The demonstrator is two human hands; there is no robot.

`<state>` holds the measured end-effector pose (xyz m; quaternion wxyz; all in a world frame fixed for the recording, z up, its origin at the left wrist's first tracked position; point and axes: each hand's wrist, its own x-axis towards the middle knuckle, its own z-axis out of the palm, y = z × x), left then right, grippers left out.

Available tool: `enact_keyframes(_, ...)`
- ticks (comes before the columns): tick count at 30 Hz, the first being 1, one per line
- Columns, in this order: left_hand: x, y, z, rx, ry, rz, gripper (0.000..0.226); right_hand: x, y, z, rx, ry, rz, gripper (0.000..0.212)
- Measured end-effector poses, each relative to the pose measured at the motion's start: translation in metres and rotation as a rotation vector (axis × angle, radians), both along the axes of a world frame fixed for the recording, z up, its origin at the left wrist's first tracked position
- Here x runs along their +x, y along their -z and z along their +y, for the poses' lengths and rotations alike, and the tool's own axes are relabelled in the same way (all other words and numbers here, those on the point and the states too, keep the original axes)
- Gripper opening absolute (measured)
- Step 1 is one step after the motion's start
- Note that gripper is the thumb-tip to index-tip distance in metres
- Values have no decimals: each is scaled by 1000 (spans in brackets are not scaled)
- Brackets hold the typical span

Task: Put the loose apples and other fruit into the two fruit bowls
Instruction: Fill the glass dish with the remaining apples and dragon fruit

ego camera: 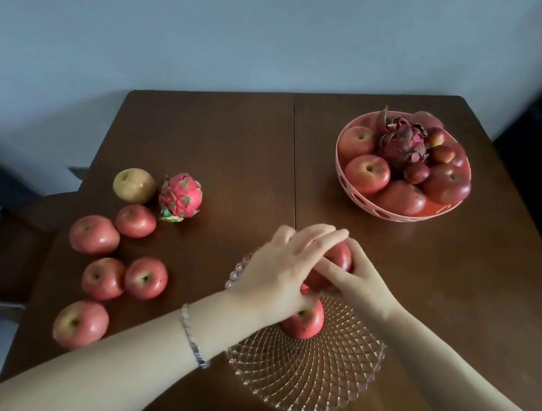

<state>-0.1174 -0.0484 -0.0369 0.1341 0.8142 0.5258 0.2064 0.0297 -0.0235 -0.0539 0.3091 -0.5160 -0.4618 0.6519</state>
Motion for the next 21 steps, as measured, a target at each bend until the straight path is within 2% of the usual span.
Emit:
enact_keyframes(2, 10, 18, -6, -146, -119, -53, 90, 13, 16, -6, -128, 182, 39, 77)
enact_keyframes(4, 15, 36, -12, -354, -371, -127, 82, 25, 33, -10, -274, 318, 95, 81)
enact_keyframes(6, 19, 51, -13, -612, -605, -239, 75, 29, 47, -14, -381, 375, 150, 80)
enact_keyframes(8, 22, 63, -9, -737, -706, -369, 69, 27, 59, -18, -438, 408, 178, 73)
enact_keyframes(12, 21, 74, -2, -740, -707, -443, 64, 18, 71, -19, -440, 479, 194, 61)
enact_keyframes(16, 23, 80, -2, -785, -731, -507, 63, 15, 74, -18, -389, 511, 64, 61)
enact_keyframes(18, 24, 80, -2, -820, -751, -538, 62, 14, 75, -22, -325, 507, -42, 62)
enact_keyframes(21, 25, 77, -2, -845, -780, -572, 61, 11, 75, -29, -184, 466, -298, 60)
